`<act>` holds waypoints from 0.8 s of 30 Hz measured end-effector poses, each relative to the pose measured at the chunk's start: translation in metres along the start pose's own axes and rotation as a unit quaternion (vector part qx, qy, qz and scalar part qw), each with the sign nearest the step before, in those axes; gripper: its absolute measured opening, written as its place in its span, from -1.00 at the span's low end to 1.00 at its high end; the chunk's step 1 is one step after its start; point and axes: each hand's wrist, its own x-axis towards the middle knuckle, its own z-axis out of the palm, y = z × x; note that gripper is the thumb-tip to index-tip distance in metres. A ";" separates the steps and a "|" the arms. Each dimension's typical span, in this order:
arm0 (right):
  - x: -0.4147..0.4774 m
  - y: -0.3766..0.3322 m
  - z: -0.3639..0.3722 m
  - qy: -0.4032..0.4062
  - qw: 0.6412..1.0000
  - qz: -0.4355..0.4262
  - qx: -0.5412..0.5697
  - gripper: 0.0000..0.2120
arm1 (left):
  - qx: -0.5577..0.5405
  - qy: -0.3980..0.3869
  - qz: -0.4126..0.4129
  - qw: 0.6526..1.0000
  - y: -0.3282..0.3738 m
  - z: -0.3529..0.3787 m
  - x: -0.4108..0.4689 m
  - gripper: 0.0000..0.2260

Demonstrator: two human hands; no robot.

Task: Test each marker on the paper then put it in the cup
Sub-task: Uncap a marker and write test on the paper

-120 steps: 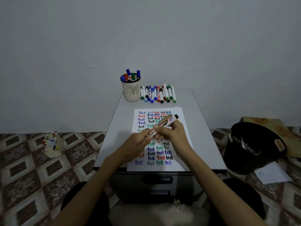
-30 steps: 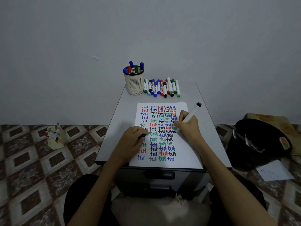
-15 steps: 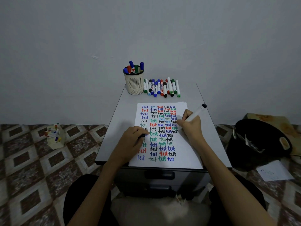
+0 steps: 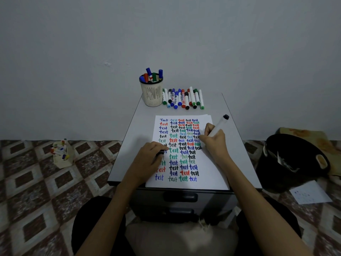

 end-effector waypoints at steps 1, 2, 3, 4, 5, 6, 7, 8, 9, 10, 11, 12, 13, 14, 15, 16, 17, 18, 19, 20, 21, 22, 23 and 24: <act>0.001 0.001 0.000 -0.004 1.000 0.003 0.004 -0.67 | -0.002 0.000 0.000 1.000 0.000 0.000 0.000 -0.69; 0.001 0.003 0.000 -0.007 1.000 0.006 0.006 -0.67 | -0.006 0.002 0.002 1.000 0.001 0.000 0.000 -0.70; 0.002 0.003 -0.001 -0.006 1.000 0.007 0.009 -0.67 | -0.008 0.003 0.002 1.000 0.001 -0.001 0.000 -0.69; 0.002 0.004 -0.001 0.000 1.000 0.009 0.018 -0.68 | -0.008 0.006 0.003 1.000 0.002 -0.001 0.000 -0.68; 0.002 0.004 -0.003 0.011 0.999 0.010 0.040 -0.69 | -0.001 0.014 0.002 1.000 0.002 -0.002 -0.001 -0.66; 0.002 0.003 -0.004 0.030 0.997 0.012 0.075 -0.70 | 0.018 0.030 -0.001 0.999 0.001 -0.002 -0.001 -0.65; 0.002 0.002 -0.006 0.052 0.992 0.015 0.117 -0.70 | 0.044 0.052 -0.006 0.998 0.000 -0.003 -0.001 -0.65; 0.001 -0.001 -0.008 0.069 0.985 0.018 0.158 -0.70 | 0.071 0.073 -0.014 0.995 -0.001 -0.003 -0.001 -0.65; 0.001 -0.002 -0.009 0.078 0.978 0.021 0.193 -0.70 | 0.090 0.088 -0.023 0.992 -0.002 -0.004 -0.002 -0.66; 0.000 -0.004 -0.010 0.078 0.973 0.022 0.216 -0.71 | 0.100 0.094 -0.031 0.990 -0.002 -0.005 -0.002 -0.68; -0.001 -0.005 -0.010 0.069 0.970 0.019 0.231 -0.73 | 0.104 0.095 -0.033 0.990 -0.001 -0.006 -0.002 -0.70; -0.002 -0.007 -0.009 0.057 0.968 0.018 0.243 -0.77 | 0.102 0.093 -0.031 0.990 0.000 -0.006 -0.002 -0.71; -0.003 -0.009 -0.008 0.040 0.964 0.023 0.261 -0.84 | 0.094 0.090 -0.027 0.991 0.001 -0.006 -0.002 -0.70; -0.005 -0.011 -0.007 0.020 0.958 0.034 0.283 -0.91 | 0.078 0.088 -0.024 0.993 0.002 -0.006 -0.002 -0.68; -0.007 -0.014 -0.006 -0.004 0.948 0.048 0.313 -0.94 | 0.046 0.083 -0.026 0.995 0.004 -0.006 -0.002 -0.66; -0.010 -0.018 -0.005 -0.030 0.939 0.056 0.339 -0.89 | -0.002 0.078 -0.032 0.996 0.006 -0.008 -0.003 -0.66; -0.013 -0.022 -0.005 -0.063 0.933 0.055 0.351 -0.84 | -0.058 0.071 -0.039 0.995 0.007 -0.010 -0.004 -0.67; -0.017 -0.026 -0.005 -0.094 0.931 0.050 0.350 -0.82 | -0.110 0.064 -0.045 0.991 0.008 -0.012 -0.004 -0.70; -0.021 -0.030 -0.005 -0.122 0.932 0.044 0.339 -0.84 | -0.148 0.057 -0.052 0.986 0.010 -0.014 -0.005 -0.75; -0.026 -0.032 -0.005 -0.142 0.935 0.039 0.322 -0.89 | -0.172 0.054 -0.059 0.982 0.011 -0.015 -0.005 -0.79; -0.030 -0.033 -0.006 -0.153 0.940 0.036 0.303 -0.89 | -0.190 0.055 -0.068 0.978 0.012 -0.016 -0.005 -0.84; -0.033 -0.033 -0.006 -0.155 0.946 0.032 0.284 -0.87 | -0.209 0.058 -0.079 0.973 0.012 -0.017 -0.005 -0.87; -0.036 -0.032 -0.007 -0.154 0.950 0.029 0.272 -0.85 | -0.229 0.063 -0.091 0.967 0.013 -0.018 -0.005 -0.89; -0.038 -0.031 -0.007 -0.152 0.952 0.027 0.265 -0.84 | -0.247 0.069 -0.101 0.961 0.012 -0.019 -0.006 -0.89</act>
